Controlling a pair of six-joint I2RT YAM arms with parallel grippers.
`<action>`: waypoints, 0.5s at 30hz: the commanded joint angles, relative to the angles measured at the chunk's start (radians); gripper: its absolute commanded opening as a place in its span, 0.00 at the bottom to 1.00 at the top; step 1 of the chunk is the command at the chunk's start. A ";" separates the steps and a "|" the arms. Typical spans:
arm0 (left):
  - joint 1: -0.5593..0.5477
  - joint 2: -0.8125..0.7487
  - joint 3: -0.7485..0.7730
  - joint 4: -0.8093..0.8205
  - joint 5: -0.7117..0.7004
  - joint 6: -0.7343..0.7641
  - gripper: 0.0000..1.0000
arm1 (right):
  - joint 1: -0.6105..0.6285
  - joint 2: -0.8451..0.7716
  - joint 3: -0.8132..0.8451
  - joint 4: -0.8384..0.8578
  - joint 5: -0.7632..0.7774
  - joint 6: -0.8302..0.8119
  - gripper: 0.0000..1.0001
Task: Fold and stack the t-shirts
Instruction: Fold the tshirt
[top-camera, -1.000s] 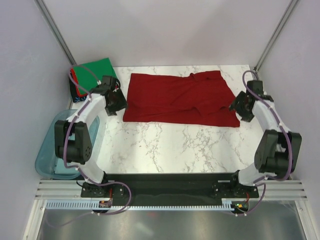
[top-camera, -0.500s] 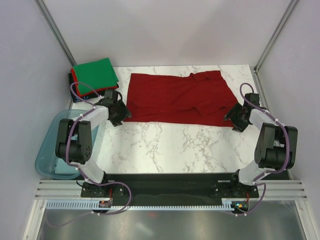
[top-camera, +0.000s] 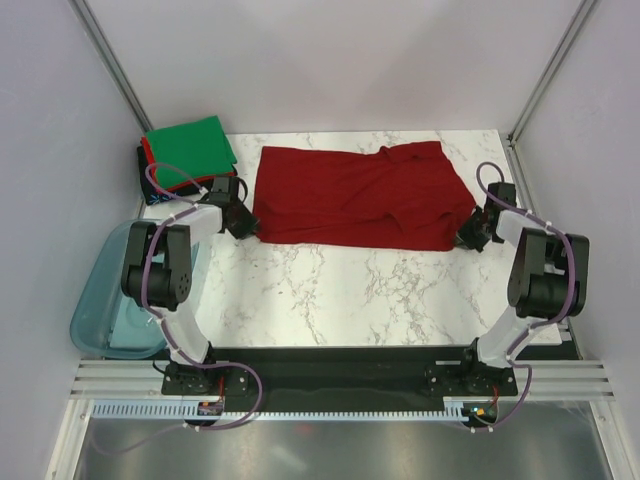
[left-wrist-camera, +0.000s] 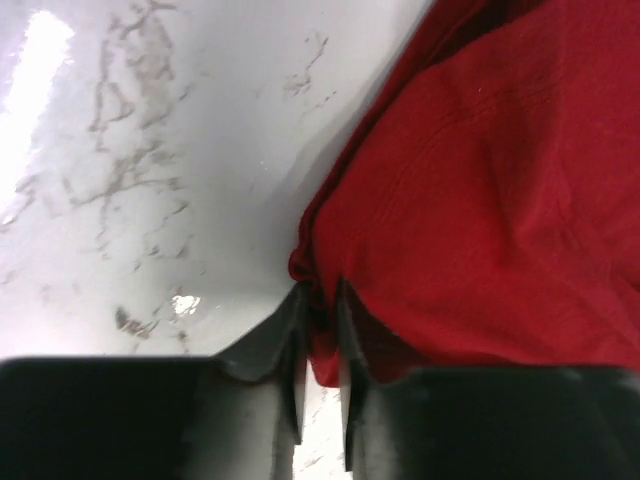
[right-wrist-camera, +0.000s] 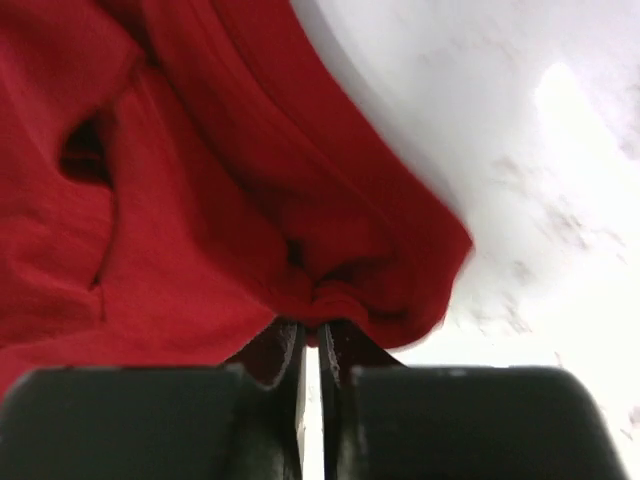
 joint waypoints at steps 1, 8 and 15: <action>-0.001 0.058 0.119 -0.019 0.053 -0.029 0.15 | -0.003 0.120 0.112 0.005 -0.042 -0.022 0.00; -0.001 0.038 0.562 -0.320 0.007 0.043 0.02 | -0.003 0.133 0.646 -0.330 -0.006 -0.030 0.00; 0.022 -0.195 0.444 -0.397 -0.030 0.066 0.02 | -0.057 -0.144 0.605 -0.450 0.002 -0.058 0.00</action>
